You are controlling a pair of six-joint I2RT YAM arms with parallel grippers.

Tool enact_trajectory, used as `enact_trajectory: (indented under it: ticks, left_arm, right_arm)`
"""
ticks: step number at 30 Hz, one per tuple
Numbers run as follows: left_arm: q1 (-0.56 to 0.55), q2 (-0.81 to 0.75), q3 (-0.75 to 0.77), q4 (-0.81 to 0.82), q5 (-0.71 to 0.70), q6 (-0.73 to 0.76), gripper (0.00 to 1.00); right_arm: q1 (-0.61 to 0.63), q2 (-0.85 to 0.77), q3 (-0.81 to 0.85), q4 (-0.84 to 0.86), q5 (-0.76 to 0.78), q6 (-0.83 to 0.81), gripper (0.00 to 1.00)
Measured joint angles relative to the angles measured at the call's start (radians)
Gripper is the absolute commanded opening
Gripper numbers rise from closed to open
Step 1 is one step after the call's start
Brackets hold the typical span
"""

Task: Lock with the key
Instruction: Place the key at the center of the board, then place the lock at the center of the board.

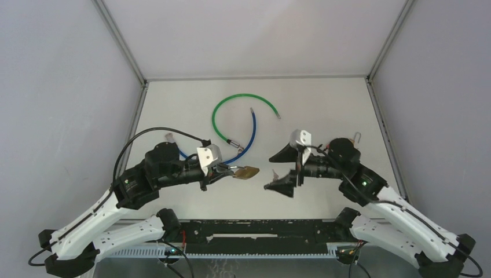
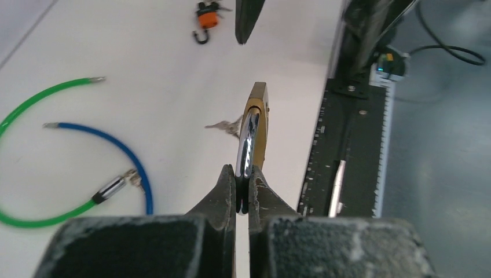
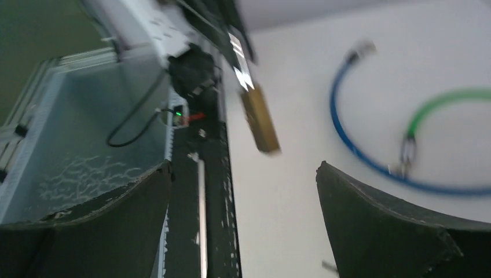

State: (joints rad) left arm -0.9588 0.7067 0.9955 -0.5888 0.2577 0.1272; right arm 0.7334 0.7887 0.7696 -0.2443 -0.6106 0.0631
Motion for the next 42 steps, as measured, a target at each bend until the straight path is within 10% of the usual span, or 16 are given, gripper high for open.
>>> enact_trajectory:
  ticks: [9,15,17,20,21,28,36,42]
  left_arm:
    - [-0.014,0.006,-0.002,0.000,0.175,-0.009,0.00]
    - [-0.016,0.017,-0.002,0.003,0.208,-0.019,0.00]
    - [-0.008,0.019,-0.002,0.008,0.192,-0.043,0.06]
    - [-0.008,0.014,-0.013,0.022,0.158,-0.076,0.89]
    - [-0.010,0.011,-0.024,0.051,0.135,-0.082,0.98]
    - [0.052,-0.097,-0.146,0.232,-0.214,-0.180,1.00]
    - [0.310,-0.205,-0.359,0.249,-0.412,-0.428,1.00]
    - [0.399,-0.286,-0.445,0.227,-0.409,-0.544,1.00]
  right_arm:
    - [0.230,0.115,0.106,0.061,-0.015,-0.132,0.84]
    - [0.270,0.188,0.110,0.029,0.017,-0.122,0.00]
    - [0.277,0.188,0.114,0.027,0.025,-0.133,0.00]
    - [0.267,0.190,0.115,0.019,0.029,-0.102,0.00]
    - [0.254,0.195,0.115,0.017,0.031,-0.080,0.00]
    - [-0.045,0.357,-0.045,0.047,0.057,0.229,0.00]
    - [-0.073,0.653,-0.143,0.029,0.033,0.369,0.01]
    - [-0.108,0.743,-0.137,0.099,-0.028,0.428,0.53]
